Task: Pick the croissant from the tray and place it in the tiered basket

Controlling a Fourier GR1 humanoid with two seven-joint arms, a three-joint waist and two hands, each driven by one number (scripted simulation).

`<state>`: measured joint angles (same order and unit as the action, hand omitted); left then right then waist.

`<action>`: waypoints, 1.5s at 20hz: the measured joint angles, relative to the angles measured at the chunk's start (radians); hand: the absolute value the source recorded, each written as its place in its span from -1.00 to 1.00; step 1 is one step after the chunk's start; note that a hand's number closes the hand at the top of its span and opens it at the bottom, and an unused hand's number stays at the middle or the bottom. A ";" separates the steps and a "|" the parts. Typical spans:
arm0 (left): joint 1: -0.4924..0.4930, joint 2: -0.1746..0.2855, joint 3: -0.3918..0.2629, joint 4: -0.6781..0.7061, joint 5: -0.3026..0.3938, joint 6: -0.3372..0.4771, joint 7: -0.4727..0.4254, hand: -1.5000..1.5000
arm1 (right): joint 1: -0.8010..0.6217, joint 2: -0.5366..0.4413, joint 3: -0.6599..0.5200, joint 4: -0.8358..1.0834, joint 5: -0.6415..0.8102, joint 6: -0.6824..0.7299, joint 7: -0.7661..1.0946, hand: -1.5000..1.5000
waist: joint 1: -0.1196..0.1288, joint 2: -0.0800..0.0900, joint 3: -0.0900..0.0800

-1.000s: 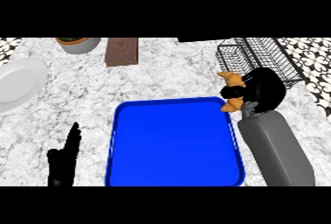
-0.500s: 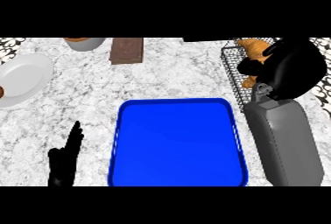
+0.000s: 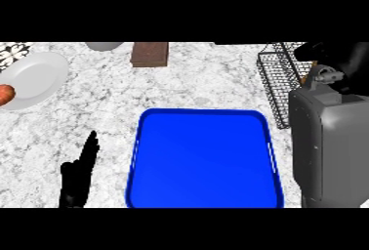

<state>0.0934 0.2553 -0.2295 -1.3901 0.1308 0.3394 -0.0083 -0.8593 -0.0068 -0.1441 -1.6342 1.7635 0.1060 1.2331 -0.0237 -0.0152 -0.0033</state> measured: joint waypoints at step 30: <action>-0.036 -0.033 -0.005 -0.027 -0.045 -0.023 0.048 0.00 | -0.097 -0.081 -0.542 0.437 -0.110 -0.239 -0.172 -1.00 | 0.045 0.022 0.005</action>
<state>0.0577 0.2220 -0.2346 -1.4168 0.0854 0.3169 0.0397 -0.9559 -0.0875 -0.6859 -1.1973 1.6539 -0.1333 1.0614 0.0210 0.0066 0.0016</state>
